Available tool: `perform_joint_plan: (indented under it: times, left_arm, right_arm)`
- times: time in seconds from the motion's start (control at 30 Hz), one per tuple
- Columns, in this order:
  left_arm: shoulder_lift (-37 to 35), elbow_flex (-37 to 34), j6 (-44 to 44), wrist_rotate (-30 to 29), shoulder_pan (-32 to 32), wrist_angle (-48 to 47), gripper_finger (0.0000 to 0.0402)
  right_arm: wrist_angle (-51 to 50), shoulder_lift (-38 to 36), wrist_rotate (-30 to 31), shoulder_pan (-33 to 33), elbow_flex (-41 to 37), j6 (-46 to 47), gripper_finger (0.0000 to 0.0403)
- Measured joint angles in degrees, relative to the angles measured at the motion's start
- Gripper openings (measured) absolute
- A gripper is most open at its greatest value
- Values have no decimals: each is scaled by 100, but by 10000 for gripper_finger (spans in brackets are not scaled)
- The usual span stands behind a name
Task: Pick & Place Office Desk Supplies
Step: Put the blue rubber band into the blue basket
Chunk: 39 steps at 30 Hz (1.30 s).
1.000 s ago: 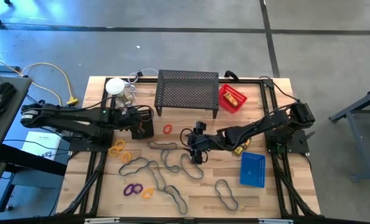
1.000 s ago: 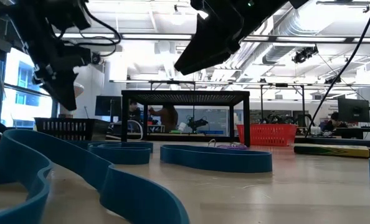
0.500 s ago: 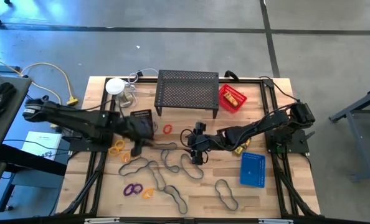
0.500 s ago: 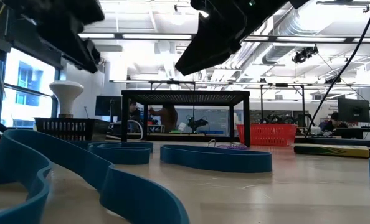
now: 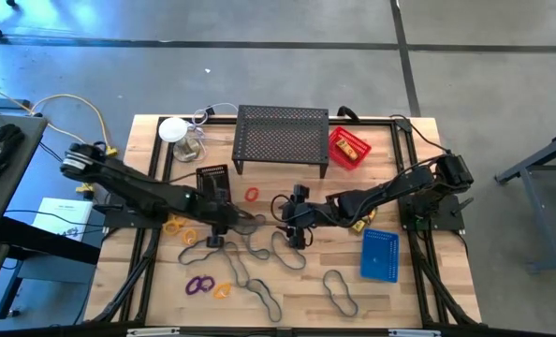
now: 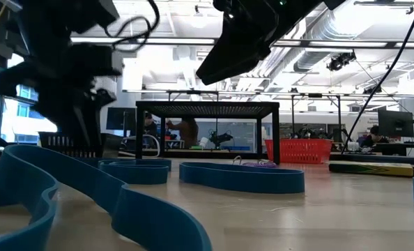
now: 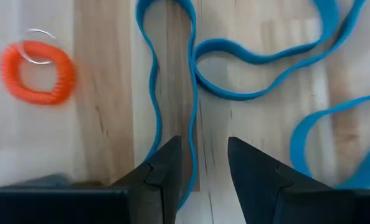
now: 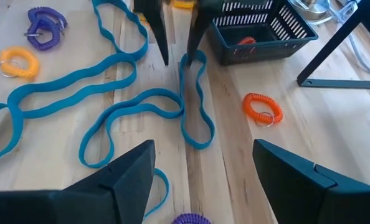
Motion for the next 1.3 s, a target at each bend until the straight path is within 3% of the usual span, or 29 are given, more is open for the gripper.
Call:
perform_joint_plan:
  times: [0.4, 0.63, 0.9, 1.1, 1.3]
  left_arm:
    - [676, 16, -136, 453, 506, 110, 114]
    - [1005, 43, 19, 86, 335, 90, 23]
    - [48, 346, 57, -871, -108, -256, 2]
    - [-925, 868, -122, -477, -284, -115, 2]
    - [-1154, 988, -167, -192, -434, 469, 1]
  right_arm:
    - [79, 0, -358, 0, 0, 23, 258]
    - [84, 0, -773, 0, 0, 23, 258]
    - [110, 0, -704, 0, 0, -24, 258]
    - [540, 0, -704, 0, -7, -457, 258]
    - [1564, 29, -700, -2, -3, -981, 258]
